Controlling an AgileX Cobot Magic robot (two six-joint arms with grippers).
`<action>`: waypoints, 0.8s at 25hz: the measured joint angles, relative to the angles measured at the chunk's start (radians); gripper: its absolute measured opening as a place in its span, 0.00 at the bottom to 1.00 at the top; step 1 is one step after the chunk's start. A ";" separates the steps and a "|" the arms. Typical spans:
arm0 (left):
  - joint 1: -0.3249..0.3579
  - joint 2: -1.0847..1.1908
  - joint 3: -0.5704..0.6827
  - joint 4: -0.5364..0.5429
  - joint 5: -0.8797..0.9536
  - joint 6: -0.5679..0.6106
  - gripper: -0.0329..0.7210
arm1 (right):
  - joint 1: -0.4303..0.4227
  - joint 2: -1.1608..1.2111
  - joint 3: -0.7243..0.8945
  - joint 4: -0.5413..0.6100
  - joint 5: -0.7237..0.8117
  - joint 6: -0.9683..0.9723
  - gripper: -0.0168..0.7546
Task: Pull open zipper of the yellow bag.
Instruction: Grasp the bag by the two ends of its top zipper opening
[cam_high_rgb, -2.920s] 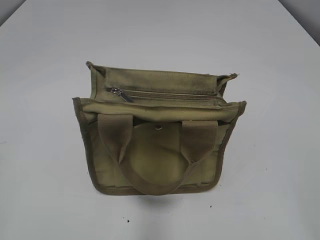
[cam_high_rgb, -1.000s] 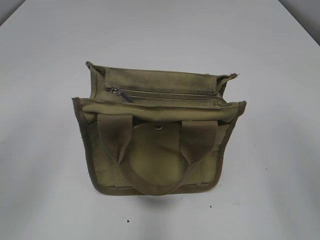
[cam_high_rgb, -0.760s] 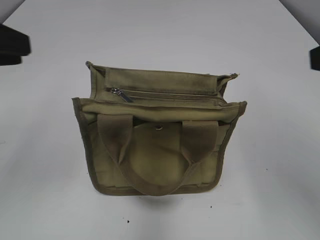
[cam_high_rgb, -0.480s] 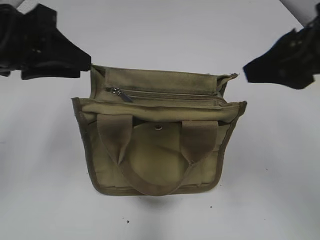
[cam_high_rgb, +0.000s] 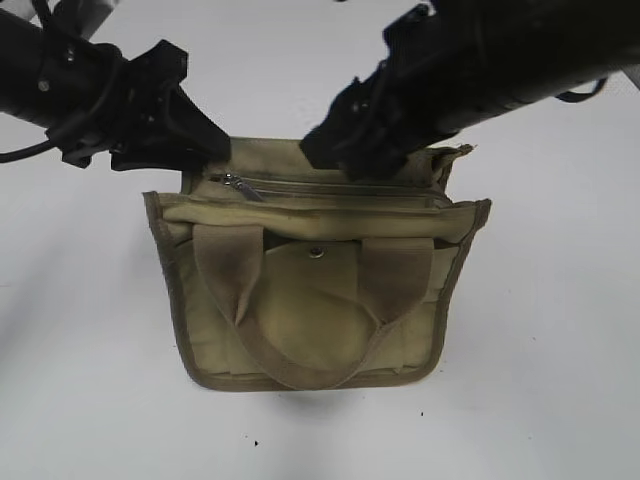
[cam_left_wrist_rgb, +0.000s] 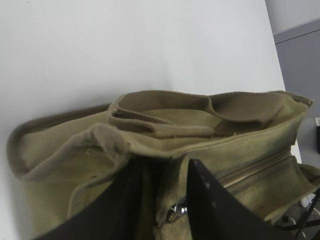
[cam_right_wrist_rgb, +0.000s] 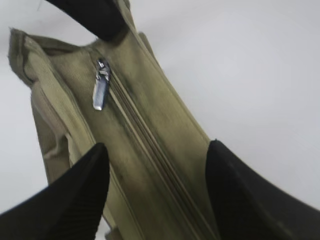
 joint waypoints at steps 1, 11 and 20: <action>-0.001 0.008 -0.001 -0.008 0.000 0.000 0.37 | 0.016 0.024 -0.018 0.000 -0.022 -0.007 0.64; -0.057 0.032 -0.001 -0.031 -0.044 0.000 0.19 | 0.085 0.170 -0.147 0.000 -0.050 -0.021 0.64; -0.060 -0.027 -0.001 -0.023 -0.031 0.000 0.05 | 0.085 0.216 -0.156 0.000 -0.049 -0.041 0.64</action>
